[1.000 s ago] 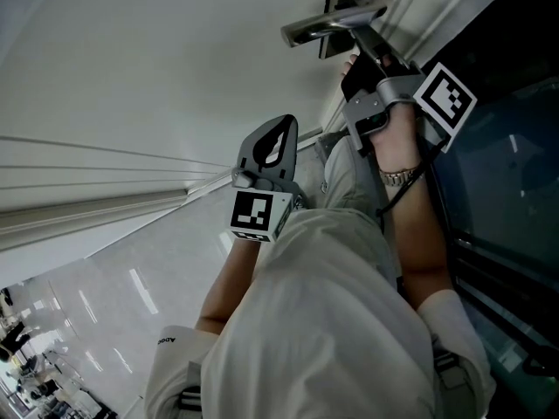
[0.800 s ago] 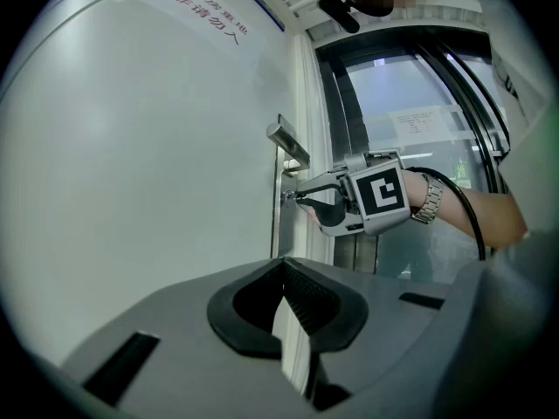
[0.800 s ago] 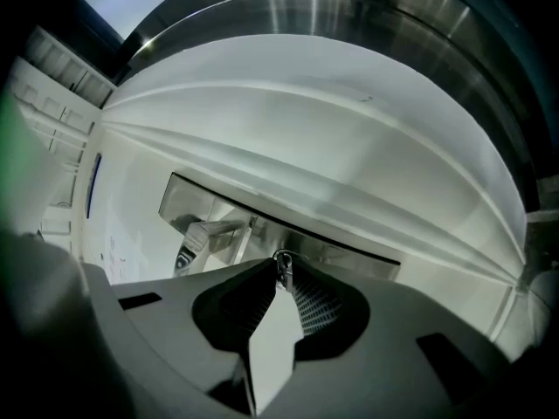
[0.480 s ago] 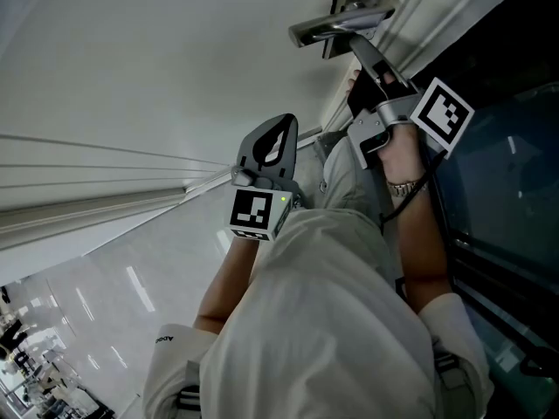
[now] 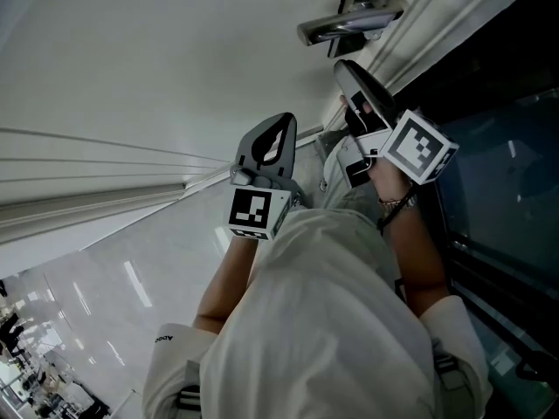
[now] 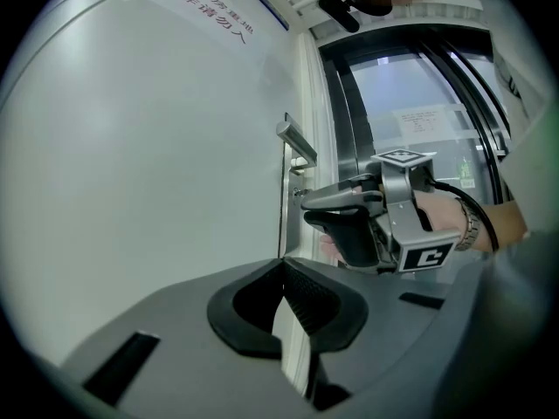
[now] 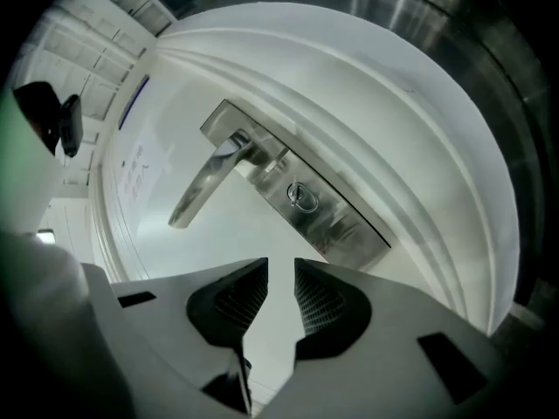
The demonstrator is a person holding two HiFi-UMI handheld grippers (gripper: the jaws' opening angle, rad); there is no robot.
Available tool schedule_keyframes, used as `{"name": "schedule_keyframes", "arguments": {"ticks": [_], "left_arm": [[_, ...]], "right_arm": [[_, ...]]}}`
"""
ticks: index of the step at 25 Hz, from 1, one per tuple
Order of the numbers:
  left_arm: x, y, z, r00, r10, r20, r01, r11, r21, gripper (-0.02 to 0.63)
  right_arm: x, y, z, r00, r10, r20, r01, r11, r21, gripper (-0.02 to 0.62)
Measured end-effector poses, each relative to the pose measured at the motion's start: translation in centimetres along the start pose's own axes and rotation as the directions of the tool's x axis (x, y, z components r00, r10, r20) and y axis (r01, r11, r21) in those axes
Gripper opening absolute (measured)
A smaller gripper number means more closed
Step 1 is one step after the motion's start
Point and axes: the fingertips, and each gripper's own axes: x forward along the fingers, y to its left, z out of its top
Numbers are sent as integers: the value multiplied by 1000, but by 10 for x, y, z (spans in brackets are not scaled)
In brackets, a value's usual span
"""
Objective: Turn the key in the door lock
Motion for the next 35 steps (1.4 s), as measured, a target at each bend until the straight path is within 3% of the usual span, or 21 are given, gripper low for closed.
{"name": "schedule_keyframes", "arguments": {"ticks": [3, 8, 12, 17, 23, 29, 33, 35], "left_arm": [[-1, 4, 0, 1000, 10, 0, -10, 1000, -4, 9], [-5, 6, -2, 1000, 18, -1, -18, 1000, -7, 8], [-11, 7, -4, 999, 34, -8, -34, 999, -13, 8], [-21, 10, -10, 999, 52, -15, -52, 998, -21, 8], [-30, 6, -18, 999, 43, -14, -43, 999, -26, 8], [-45, -10, -11, 996, 67, 61, -68, 998, 11, 8], [-50, -23, -21, 998, 61, 34, -62, 998, 13, 8], [-51, -24, -24, 998, 60, 23, -61, 998, 17, 9]], "right_arm": [[-6, 5, -8, 999, -38, 12, 39, 982, -182, 11], [-19, 14, -23, 998, -55, 38, 65, 932, -356, 5], [-23, 25, -45, 1000, -25, -8, 19, 908, -419, 5], [-34, 18, -64, 997, -81, 5, 73, 870, -488, 5], [-50, 18, -93, 997, -81, -17, 59, 840, -539, 3], [-62, 43, -107, 1000, 15, -14, -21, 785, -619, 3], [-67, 55, -117, 997, 74, -16, -67, 762, -644, 3], [-68, 55, -121, 997, 76, -18, -70, 766, -639, 3]]}}
